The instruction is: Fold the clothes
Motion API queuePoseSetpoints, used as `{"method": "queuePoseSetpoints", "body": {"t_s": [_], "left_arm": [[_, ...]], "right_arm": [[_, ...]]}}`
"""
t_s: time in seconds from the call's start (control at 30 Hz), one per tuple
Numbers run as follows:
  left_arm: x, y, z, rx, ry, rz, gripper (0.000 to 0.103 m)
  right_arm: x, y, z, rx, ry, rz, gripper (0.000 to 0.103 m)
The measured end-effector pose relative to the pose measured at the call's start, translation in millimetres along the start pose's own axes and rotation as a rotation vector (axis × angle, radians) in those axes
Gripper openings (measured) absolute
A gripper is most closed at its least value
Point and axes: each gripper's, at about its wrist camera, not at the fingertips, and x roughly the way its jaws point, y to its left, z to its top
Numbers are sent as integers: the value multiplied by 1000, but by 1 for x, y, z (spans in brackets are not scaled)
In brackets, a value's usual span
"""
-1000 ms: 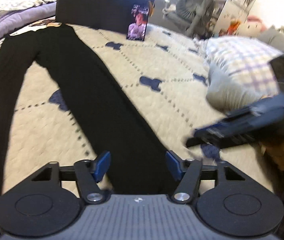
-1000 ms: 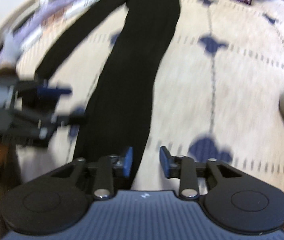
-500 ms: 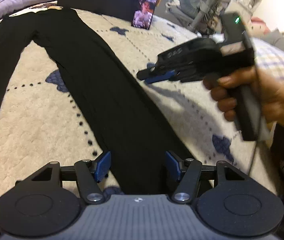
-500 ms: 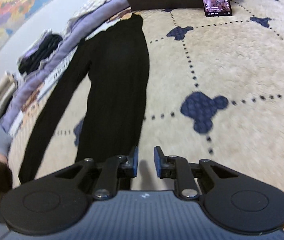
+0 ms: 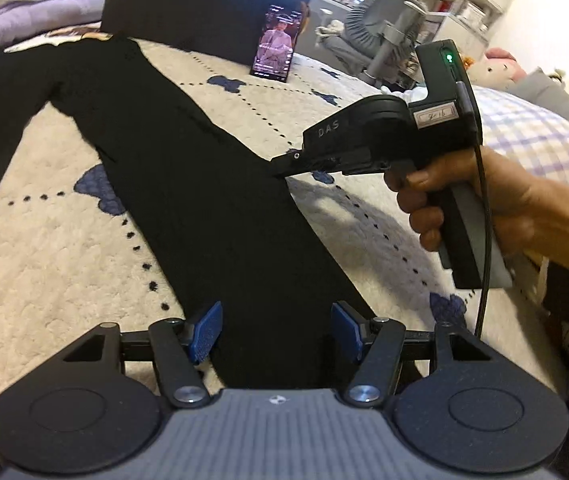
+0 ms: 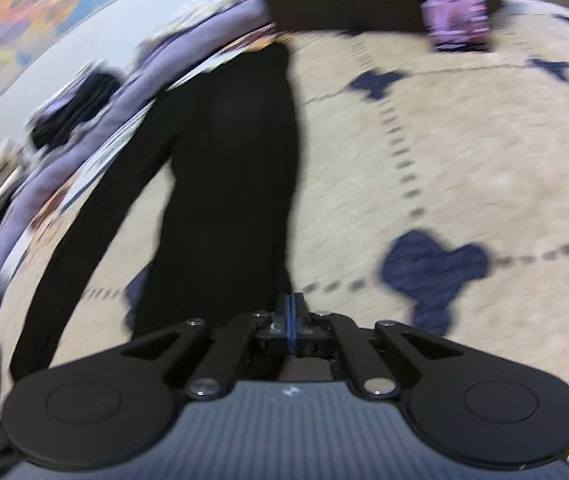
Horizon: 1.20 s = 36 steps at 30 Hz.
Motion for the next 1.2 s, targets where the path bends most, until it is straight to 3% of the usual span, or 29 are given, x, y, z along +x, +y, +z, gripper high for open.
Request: {"method": "queuePoseSetpoints", "body": {"t_s": [0.07, 0.2, 0.37, 0.67, 0.77, 0.93, 0.97, 1.07, 1.2], "left_arm": [[0, 1, 0, -3, -1, -2, 62], [0, 2, 0, -19, -2, -7, 63], [-1, -1, -2, -13, -3, -1, 63], [-2, -2, -6, -9, -19, -6, 66], [-2, -1, -7, -6, -22, -14, 66], [-5, -3, -7, 7, -25, -8, 66], [-8, -2, -5, -1, -18, -1, 66], [-22, 3, 2, -40, 5, 36, 66], [-66, 19, 16, -108, -8, 147, 67]], "right_arm": [[-3, -8, -1, 32, 6, 39, 2], [-8, -18, -5, 118, -1, 107, 21], [5, -7, 14, 61, -18, 86, 24], [50, 0, 54, 101, -58, 129, 23], [62, 4, 54, 65, -27, 115, 2], [60, -12, 53, 145, -58, 78, 0], [59, -11, 53, 128, -56, 77, 1], [50, -2, 52, 102, -60, 70, 21], [26, 27, 47, 31, -67, 107, 25]]}}
